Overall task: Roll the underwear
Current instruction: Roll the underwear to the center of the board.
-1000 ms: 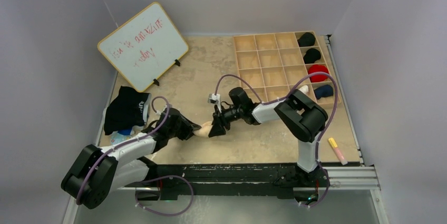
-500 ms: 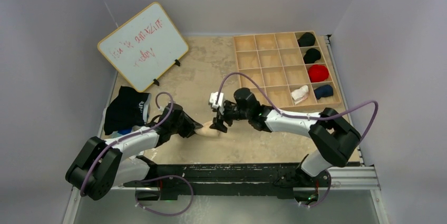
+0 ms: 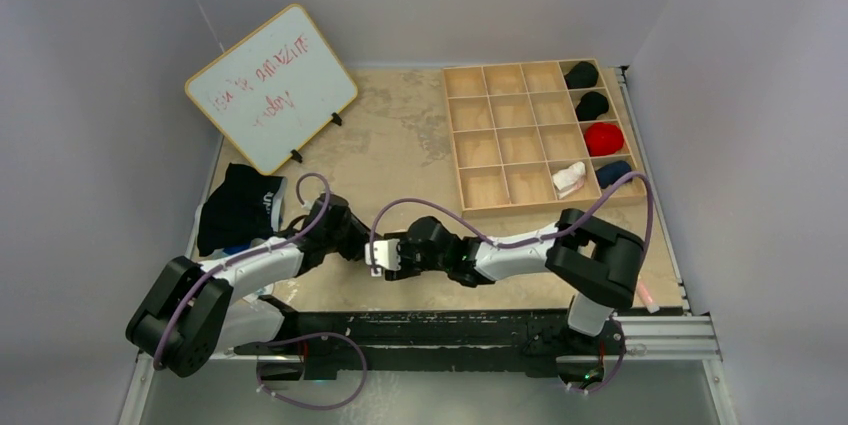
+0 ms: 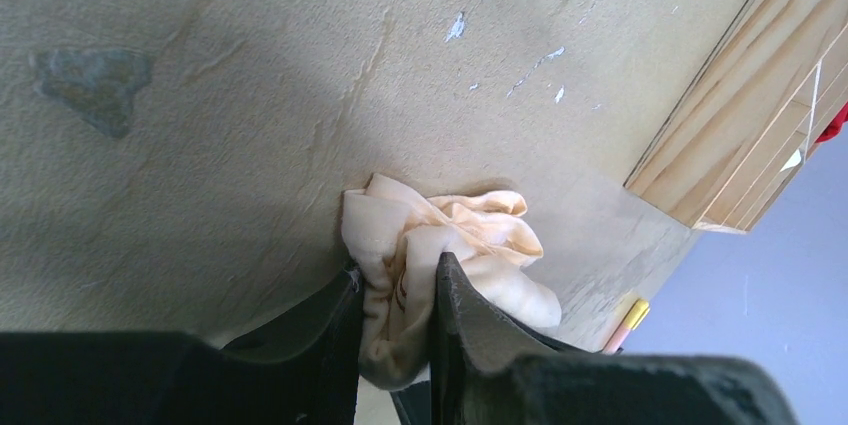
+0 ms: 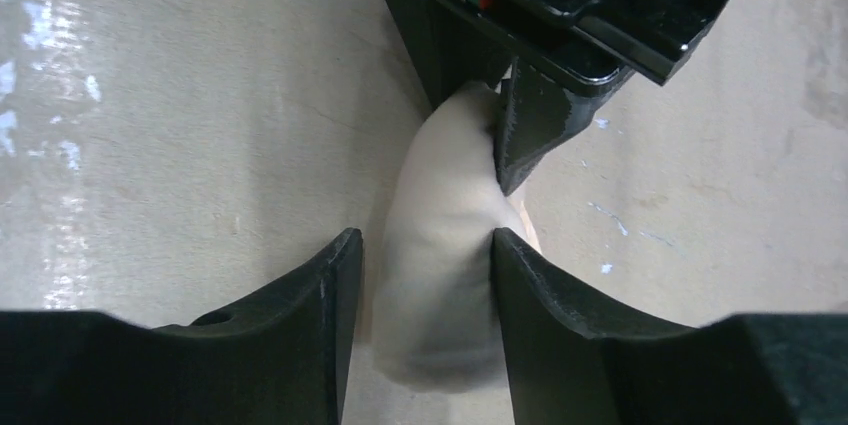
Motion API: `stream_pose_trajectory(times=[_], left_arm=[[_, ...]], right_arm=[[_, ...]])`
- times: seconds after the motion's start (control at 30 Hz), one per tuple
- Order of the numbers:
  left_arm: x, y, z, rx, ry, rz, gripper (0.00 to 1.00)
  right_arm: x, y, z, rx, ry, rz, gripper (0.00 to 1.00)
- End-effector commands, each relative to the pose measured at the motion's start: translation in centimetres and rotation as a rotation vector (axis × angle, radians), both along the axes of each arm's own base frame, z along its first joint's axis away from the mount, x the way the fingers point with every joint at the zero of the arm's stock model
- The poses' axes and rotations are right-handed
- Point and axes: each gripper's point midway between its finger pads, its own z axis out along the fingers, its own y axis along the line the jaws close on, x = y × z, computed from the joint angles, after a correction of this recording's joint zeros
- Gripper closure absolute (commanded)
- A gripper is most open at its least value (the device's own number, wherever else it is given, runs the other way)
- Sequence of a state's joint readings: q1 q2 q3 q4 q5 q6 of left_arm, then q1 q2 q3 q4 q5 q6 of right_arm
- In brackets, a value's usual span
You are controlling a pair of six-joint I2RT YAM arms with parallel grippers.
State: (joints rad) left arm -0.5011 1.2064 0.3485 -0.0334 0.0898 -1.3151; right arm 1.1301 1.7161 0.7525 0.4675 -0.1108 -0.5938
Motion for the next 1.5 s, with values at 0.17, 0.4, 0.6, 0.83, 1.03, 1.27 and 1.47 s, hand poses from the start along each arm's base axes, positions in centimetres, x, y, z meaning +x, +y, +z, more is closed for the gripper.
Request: stream_pose_trajectory(times=[0.17, 0.4, 0.6, 0.83, 1.03, 1.27, 1.47], left_arm=[[-4.2, 3.5, -3.8, 0.198, 0.16, -0.046, 0.91], [-4.2, 3.5, -3.6, 0.202, 0.156, -0.05, 0.91], [-4.3, 3.4, -3.4, 0.187, 0.152, -0.045, 0.88], [-3.6, 2.1, -1.6, 0.049, 0.034, -0.016, 0.49], [-3.6, 1.8, -1.1, -0.044, -0.052, 0.008, 0.42], [-3.9, 2.2, -2.2, -0.013, -0.013, 0.022, 0.42], [-3.4, 1.7, -2.8, -0.011, -0.001, 0.004, 0.72]], right_arm=[[2.9, -3.3, -2.6, -0.129, -0.149, -0.159, 0.4], [1.9, -3.5, -4.0, -0.153, -0.088, -0.136, 0.49], [-0.6, -3.2, -5.0, -0.133, 0.058, -0.081, 0.85], [-3.0, -1.9, -3.7, 0.069, 0.695, -0.065, 0.9], [-3.2, -0.8, -3.3, 0.111, 0.983, -0.11, 0.88], [-2.5, -1.0, -3.4, 0.137, 1.103, -0.161, 0.85], [-2.6, -0.6, -2.5, 0.127, 1.153, -0.131, 0.68]])
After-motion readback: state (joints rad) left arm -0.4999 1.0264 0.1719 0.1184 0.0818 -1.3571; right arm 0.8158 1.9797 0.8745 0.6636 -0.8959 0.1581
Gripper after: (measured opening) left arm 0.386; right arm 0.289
